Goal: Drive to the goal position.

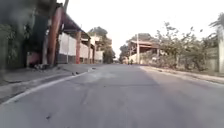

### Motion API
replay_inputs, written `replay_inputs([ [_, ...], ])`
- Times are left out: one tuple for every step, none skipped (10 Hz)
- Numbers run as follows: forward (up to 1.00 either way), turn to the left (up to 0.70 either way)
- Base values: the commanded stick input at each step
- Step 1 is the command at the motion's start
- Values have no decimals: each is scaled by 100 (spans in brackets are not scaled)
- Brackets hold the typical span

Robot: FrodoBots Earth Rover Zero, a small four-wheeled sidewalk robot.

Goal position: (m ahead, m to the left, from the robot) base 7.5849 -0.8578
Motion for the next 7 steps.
replay_inputs([
  [100,0],
  [100,0],
  [100,0],
  [100,0],
  [100,0],
  [100,0],
  [100,0],
])
